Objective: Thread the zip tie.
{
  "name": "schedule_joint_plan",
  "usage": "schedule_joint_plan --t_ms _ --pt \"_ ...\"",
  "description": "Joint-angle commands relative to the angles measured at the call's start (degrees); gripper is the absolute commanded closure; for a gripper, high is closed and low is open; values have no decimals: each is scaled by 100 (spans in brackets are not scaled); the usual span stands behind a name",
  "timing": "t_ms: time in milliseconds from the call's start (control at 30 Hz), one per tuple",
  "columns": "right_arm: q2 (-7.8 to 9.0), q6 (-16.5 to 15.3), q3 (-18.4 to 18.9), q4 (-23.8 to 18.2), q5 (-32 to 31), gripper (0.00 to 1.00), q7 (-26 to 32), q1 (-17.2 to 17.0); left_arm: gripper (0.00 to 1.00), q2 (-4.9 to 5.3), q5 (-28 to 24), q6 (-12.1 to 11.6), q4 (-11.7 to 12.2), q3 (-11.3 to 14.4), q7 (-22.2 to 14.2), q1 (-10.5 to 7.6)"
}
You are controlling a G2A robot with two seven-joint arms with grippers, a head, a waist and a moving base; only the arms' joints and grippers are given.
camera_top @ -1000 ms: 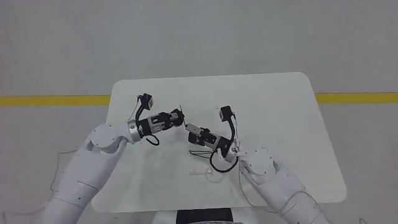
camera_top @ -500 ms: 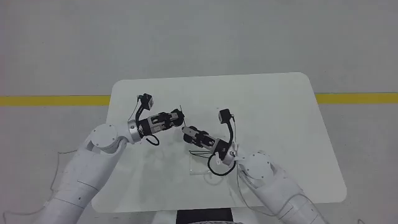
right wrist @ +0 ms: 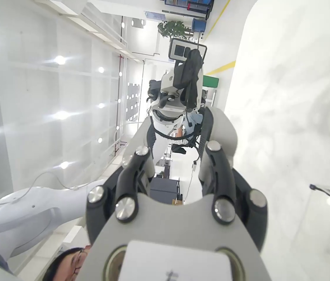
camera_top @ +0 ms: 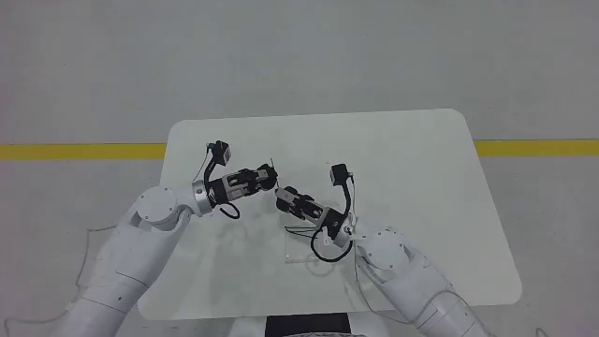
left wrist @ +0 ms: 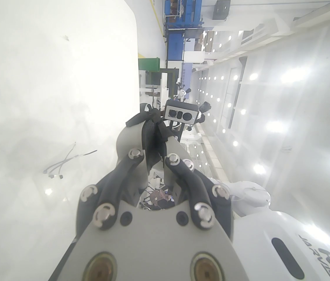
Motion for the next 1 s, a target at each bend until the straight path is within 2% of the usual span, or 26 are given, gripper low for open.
schedule_joint_plan --t_ms 0,400,700,867,967 --pt "-4 -16 2 1 11 68 -1 -5 100 0 0 0 0 0 0 0" --pt "-29 -36 2 48 76 69 46 18 100 0 0 0 0 0 0 0" --pt "-48 -31 -1 93 92 78 64 38 100 0 0 0 0 0 0 0" --pt "-53 -5 6 96 82 91 69 37 100 0 0 0 0 0 0 0" --pt "-55 20 12 91 72 92 80 38 100 0 0 0 0 0 0 0"
